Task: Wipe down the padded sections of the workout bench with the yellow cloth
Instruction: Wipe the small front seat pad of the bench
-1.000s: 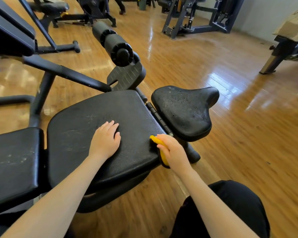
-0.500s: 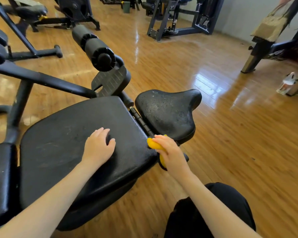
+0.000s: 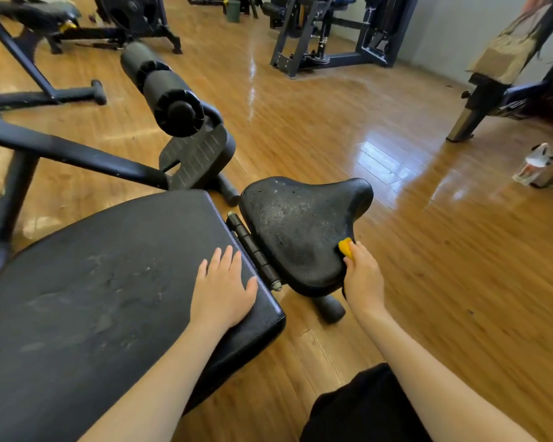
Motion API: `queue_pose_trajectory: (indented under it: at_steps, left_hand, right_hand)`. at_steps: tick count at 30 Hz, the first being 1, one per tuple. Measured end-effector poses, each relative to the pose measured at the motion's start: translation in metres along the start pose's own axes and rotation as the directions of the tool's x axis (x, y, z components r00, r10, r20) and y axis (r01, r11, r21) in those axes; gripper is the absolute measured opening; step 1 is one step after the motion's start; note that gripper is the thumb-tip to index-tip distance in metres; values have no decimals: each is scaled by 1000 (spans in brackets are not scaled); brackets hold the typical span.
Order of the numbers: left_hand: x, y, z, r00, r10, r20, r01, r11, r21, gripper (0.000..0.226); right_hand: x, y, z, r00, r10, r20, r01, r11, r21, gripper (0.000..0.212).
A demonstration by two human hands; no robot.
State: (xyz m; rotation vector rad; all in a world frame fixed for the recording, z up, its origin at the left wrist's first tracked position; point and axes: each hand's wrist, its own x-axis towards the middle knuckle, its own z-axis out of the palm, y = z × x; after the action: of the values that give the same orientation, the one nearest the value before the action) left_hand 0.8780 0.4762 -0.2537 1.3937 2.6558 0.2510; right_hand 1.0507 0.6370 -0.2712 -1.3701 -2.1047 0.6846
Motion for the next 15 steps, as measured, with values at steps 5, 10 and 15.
queue_pose_trajectory:
  at_steps: [5, 10, 15]
  left_hand:
    - [2, 0, 0, 1000, -7, 0, 7, 1000, 23, 64]
    - [2, 1, -2, 1000, -6, 18, 6, 1000, 30, 64]
    - [1, 0, -2, 1000, -8, 11, 8, 1000, 11, 64]
  right_hand:
    - [-32, 0, 21, 917, -381, 117, 397, 894, -209, 37]
    - [-24, 6, 18, 666, -680, 308, 746, 606, -276, 41]
    - [23, 19, 1, 975, -218, 45, 221, 973, -71, 32]
